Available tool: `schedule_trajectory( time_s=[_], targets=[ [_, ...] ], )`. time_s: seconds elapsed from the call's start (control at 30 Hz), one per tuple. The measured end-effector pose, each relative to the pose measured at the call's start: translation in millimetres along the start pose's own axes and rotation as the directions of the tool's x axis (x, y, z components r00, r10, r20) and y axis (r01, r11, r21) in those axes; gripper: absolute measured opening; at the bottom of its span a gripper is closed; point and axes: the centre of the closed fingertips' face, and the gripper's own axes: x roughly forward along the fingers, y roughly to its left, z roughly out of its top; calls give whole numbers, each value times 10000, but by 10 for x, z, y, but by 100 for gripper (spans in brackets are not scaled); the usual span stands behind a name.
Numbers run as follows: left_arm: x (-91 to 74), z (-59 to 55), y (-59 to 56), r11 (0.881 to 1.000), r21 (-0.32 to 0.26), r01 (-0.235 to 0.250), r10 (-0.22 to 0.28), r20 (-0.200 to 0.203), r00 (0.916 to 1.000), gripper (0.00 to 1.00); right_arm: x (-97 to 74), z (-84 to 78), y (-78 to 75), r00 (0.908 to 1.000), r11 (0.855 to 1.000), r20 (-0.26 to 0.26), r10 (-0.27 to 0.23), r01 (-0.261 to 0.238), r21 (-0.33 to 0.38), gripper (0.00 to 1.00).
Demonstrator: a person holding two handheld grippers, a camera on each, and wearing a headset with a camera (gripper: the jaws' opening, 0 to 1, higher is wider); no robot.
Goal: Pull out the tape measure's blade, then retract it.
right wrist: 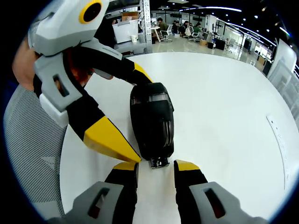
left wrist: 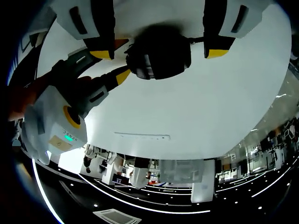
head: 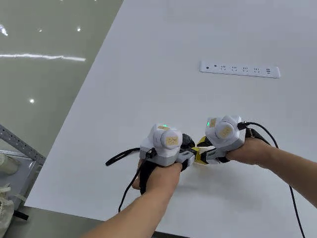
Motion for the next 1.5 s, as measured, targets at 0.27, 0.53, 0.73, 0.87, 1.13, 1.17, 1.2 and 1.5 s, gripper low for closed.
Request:
schedule_trajectory(
  time_s=[0.27, 0.53, 0.73, 0.87, 1.13, 1.17, 1.2, 1.5],
  targets=[
    [-127, -78, 48, 9995, 270, 164, -160, -151, 9998, 76, -170, 57, 81, 9977, 9962, 431, -530, 499, 709, 35],
    [-305, -138, 54, 9945, 921, 506, -498, -118, 9987, 76, -358, 36, 235, 9924, 9871, 615, -1065, 981, 1265, 43],
    [-446, -217, 77, 9924, 961, 774, -756, -217, 9969, 78, -523, -59, 317, 9848, 9669, 776, -1552, 1353, 2164, 49],
    [-527, -254, 95, 9912, 987, 888, -868, -240, 9959, 78, -638, -86, 361, 9762, 9481, 997, -1927, 1590, 2754, 56],
    [-716, -206, 116, 9853, 1366, 1025, -1035, 1, 9946, 80, -863, -106, 475, 9582, 9132, 1303, -2548, 1941, 3585, 64],
    [-740, -194, 110, 9836, 1429, 1105, -1122, 41, 9937, 80, -897, -108, 490, 9559, 9045, 1293, -2636, 1984, 3775, 66],
    [-759, -182, 113, 9839, 1391, 1122, -1144, 80, 9934, 80, -921, -107, 501, 9542, 8994, 1298, -2696, 2013, 3880, 67],
    [-957, -128, 119, 9771, 1622, 1377, -1430, 215, 9895, 87, -1204, -123, 675, 9335, 8648, 1552, -3231, 2247, 4491, 72]
  ],
)
